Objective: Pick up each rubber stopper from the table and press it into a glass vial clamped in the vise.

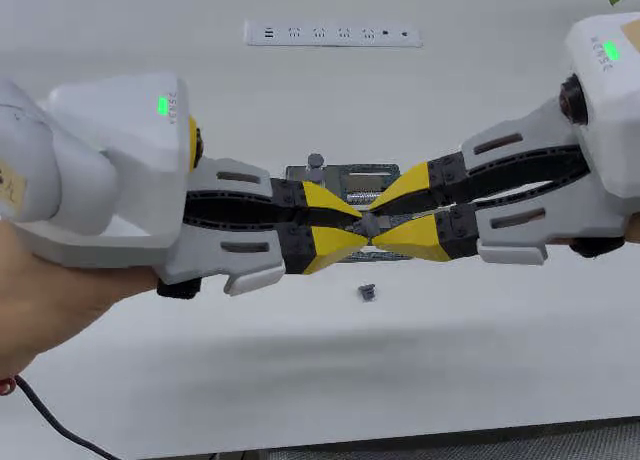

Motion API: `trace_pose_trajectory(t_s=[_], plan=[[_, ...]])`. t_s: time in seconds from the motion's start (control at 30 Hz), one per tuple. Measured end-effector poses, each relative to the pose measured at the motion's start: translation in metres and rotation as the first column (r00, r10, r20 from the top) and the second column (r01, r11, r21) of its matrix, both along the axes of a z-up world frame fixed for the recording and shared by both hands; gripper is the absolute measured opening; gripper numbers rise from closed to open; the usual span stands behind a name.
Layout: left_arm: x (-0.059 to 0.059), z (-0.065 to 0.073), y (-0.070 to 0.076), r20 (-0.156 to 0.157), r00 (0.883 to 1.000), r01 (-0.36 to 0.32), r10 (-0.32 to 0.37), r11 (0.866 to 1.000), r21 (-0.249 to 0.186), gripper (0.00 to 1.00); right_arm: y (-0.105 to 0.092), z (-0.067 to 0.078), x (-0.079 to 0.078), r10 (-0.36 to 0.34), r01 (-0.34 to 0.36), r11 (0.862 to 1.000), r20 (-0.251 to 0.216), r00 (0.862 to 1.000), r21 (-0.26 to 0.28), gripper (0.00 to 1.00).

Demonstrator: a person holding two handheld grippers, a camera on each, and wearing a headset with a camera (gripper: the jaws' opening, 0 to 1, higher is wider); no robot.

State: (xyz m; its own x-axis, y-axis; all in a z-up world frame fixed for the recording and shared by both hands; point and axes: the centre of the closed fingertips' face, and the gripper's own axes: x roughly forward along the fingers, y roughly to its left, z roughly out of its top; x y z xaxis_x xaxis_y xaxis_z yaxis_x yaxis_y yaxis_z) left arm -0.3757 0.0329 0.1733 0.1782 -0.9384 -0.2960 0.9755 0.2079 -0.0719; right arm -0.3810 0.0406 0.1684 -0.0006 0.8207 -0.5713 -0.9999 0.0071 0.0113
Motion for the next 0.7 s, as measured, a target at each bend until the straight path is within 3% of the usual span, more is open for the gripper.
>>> trace_pose_trajectory(t_s=[0.2, 0.7], plan=[[-0.0001, -0.0003, 0.0000, -0.008, 1.000, 0.006, -0.006, 1.000, -0.004, 0.04, -0.0002, -0.0003, -0.0008, 0.004, -0.004, 1.000, -0.001, 1.000, -0.002, 0.07], [0.0034, 0.0032, 0.0014, -0.030, 0.999, -0.019, 0.017, 0.998, -0.061, 0.04, 0.0003, 0.0032, 0.0025, 0.005, -0.005, 1.000, -0.004, 1.000, 0.002, 0.05]])
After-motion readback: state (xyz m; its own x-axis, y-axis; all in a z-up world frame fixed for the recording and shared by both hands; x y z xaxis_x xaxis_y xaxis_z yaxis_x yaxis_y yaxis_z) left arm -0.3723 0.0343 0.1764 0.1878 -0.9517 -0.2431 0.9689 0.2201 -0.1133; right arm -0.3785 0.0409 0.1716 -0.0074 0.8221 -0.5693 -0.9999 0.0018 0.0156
